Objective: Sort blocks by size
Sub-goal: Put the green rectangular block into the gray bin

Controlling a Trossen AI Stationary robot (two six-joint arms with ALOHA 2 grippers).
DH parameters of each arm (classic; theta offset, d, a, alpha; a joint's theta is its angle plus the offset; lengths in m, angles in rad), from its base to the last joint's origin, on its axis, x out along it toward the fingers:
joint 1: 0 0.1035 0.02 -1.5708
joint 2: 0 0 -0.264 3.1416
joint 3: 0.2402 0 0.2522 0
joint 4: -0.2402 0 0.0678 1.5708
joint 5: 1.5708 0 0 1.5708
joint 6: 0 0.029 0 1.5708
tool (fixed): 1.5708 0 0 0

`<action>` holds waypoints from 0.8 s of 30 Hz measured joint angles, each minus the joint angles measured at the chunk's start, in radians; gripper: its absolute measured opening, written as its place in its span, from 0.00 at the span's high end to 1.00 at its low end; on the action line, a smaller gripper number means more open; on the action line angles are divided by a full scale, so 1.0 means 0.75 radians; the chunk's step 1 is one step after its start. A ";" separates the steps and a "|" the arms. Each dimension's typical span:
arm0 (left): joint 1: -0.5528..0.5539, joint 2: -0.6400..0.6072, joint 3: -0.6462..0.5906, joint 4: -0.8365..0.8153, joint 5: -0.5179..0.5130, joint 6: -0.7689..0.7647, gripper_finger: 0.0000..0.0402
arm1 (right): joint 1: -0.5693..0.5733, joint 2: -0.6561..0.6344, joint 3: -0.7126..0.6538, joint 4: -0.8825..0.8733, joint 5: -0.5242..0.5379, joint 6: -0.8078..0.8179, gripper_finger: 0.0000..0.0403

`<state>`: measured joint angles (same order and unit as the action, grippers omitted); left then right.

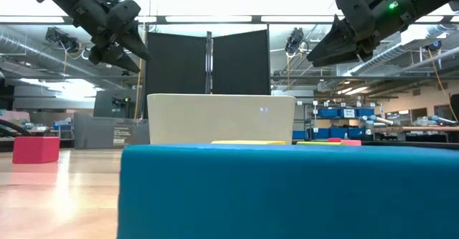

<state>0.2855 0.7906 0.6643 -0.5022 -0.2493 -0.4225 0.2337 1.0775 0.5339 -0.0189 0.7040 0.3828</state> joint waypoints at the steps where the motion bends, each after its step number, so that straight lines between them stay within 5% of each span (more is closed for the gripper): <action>1: 0.000 0.000 0.000 0.000 0.000 0.000 0.24 | 0.000 0.000 0.000 0.000 0.000 0.000 0.47; 12: 0.000 0.000 0.000 -0.002 0.000 0.003 0.24 | -0.001 0.000 0.000 -0.002 -0.016 0.000 0.47; 24: -0.001 0.000 0.001 -0.045 -0.003 0.003 0.24 | 0.019 0.061 0.001 -0.145 -0.402 0.162 0.47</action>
<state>0.2852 0.7908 0.6647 -0.5358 -0.2514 -0.4202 0.2480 1.1230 0.5343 -0.1274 0.4022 0.5043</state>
